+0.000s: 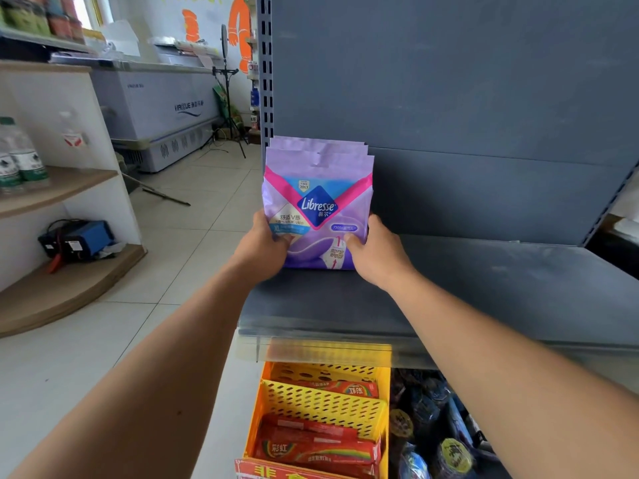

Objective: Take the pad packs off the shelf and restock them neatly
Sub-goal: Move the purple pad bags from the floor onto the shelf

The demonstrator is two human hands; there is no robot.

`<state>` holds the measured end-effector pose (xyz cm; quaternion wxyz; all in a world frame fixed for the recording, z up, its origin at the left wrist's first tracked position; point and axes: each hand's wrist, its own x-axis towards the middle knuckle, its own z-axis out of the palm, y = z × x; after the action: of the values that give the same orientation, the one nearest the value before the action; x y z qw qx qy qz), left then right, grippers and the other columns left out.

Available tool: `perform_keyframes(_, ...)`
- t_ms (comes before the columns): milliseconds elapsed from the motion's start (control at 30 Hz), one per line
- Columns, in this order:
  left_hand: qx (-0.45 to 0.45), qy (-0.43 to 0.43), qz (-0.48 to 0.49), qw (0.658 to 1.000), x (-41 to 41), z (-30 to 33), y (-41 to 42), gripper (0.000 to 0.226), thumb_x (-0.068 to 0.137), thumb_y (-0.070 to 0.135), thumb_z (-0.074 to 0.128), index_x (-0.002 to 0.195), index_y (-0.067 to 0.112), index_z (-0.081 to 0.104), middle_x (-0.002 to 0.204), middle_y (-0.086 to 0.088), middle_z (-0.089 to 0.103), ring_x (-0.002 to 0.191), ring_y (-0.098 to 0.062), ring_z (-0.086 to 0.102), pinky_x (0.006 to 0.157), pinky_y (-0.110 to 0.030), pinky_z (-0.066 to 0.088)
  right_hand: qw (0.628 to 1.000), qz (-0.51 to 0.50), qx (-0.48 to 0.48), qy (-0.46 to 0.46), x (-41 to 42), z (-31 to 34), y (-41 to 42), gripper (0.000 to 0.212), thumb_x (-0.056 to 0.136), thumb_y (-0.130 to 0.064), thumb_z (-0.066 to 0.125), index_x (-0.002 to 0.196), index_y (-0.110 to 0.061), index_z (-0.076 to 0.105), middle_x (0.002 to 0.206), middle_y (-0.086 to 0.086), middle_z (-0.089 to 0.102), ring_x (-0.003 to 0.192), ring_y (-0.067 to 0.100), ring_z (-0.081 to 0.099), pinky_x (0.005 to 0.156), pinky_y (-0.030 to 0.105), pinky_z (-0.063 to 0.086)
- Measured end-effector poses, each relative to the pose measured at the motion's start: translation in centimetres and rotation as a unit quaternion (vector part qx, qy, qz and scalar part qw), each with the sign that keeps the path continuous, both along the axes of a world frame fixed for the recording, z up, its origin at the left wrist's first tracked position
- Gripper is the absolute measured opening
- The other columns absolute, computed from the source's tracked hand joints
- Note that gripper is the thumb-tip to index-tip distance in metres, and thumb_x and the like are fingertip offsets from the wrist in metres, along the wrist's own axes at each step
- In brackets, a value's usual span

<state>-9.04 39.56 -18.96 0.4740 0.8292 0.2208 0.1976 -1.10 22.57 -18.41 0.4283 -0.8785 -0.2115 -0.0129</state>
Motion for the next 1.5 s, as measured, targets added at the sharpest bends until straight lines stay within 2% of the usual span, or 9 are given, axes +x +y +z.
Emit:
perform_keyframes(267,0.020,0.016,0.025,0.999,-0.7,0.4,-0.2,0.043,0.095,0.020,0.057,0.133,0.013,0.038,0.114,0.000,0.057,0.101,-0.022,0.057,0.080,-0.031,0.043,1.000,-0.008,-0.017,0.004,-0.3,0.0,0.1,0.031,0.098,-0.034,0.052,0.124,-0.018,0.044,0.128,0.004,0.058,0.110,0.023,0.061,0.064,0.025,0.049)
perform_keyframes(400,0.030,0.024,0.043,0.998,-2.0,1.1,-0.8,0.057,0.092,0.013,0.055,0.142,0.008,0.027,0.138,-0.012,0.048,0.123,-0.029,0.051,0.093,-0.036,0.046,1.000,-0.015,-0.027,0.007,-1.3,0.3,-0.3,0.040,0.097,-0.032,0.057,0.130,-0.018,0.039,0.131,0.005,0.056,0.113,0.023,0.060,0.065,0.026,0.050)
perform_keyframes(500,0.159,-0.007,0.061,0.985,-3.9,2.1,-1.8,0.076,0.089,0.016,0.061,0.151,0.006,0.016,0.152,-0.016,0.028,0.140,-0.031,0.028,0.112,-0.040,0.029,0.997,-0.032,-0.064,-0.035,-2.7,1.4,-1.6,0.055,0.096,-0.032,0.057,0.142,-0.016,0.031,0.141,0.007,0.047,0.124,0.025,0.053,0.077,0.032,0.050)
perform_keyframes(600,0.301,-0.049,0.064,0.950,-5.8,3.7,-3.6,0.065,0.089,0.020,0.060,0.146,0.012,0.029,0.147,-0.011,0.035,0.135,-0.031,0.031,0.105,-0.041,0.034,0.970,-0.029,-0.174,-0.166,-4.7,2.8,-4.1,0.055,0.097,-0.032,0.052,0.145,-0.018,0.030,0.146,0.006,0.041,0.130,0.026,0.044,0.086,0.036,0.047)
perform_keyframes(733,0.432,-0.032,0.025,0.901,-7.3,5.9,-7.9,0.052,0.089,0.026,0.054,0.138,0.017,0.040,0.138,-0.006,0.046,0.125,-0.030,0.042,0.099,-0.041,0.038,0.913,-0.011,-0.295,-0.280,-7.1,4.2,-8.4,0.052,0.097,-0.038,0.045,0.144,-0.020,0.034,0.147,0.002,0.040,0.132,0.025,0.040,0.094,0.040,0.044)
perform_keyframes(933,0.464,-0.044,-0.065,0.882,-9.0,7.7,-17.2,0.042,0.092,0.034,0.048,0.133,0.021,0.047,0.133,-0.003,0.053,0.122,-0.027,0.048,0.097,-0.041,0.040,0.893,-0.006,-0.336,-0.299,-10.9,6.2,-17.9,0.046,0.097,-0.042,0.043,0.137,-0.019,0.047,0.144,0.000,0.043,0.131,0.024,0.040,0.099,0.042,0.041)
perform_keyframes(1200,0.454,-0.040,-0.250,0.854,-9.9,5.5,-34.5,0.035,0.094,0.036,0.044,0.126,0.024,0.050,0.129,-0.001,0.055,0.119,-0.025,0.052,0.089,-0.036,0.043,0.904,-0.079,-0.363,-0.213,-16.3,5.5,-37.3,0.046,0.095,-0.039,0.045,0.139,-0.024,0.045,0.139,-0.002,0.049,0.127,0.023,0.047,0.097,0.041,0.045)
perform_keyframes(1367,0.439,0.017,-0.373,0.817,-8.4,1.6,-47.6,0.032,0.094,0.037,0.045,0.123,0.024,0.051,0.125,-0.004,0.057,0.111,-0.031,0.056,0.085,-0.038,0.046,0.913,-0.190,-0.356,-0.061,-18.4,1.1,-52.9,0.043,0.093,-0.036,0.048,0.133,-0.020,0.049,0.130,0.008,0.055,0.118,0.031,0.054,0.092,0.042,0.048)
perform_keyframes(1500,0.419,0.062,-0.470,0.774,-6.7,-4.6,-58.1,0.031,0.093,0.037,0.047,0.121,0.026,0.052,0.126,-0.003,0.056,0.115,-0.028,0.055,0.088,-0.036,0.045,0.910,-0.279,-0.300,0.068,-19.9,-6.6,-63.9,0.043,0.093,-0.029,0.053,0.133,-0.013,0.050,0.128,0.014,0.058,0.117,0.031,0.056,0.095,0.040,0.046)
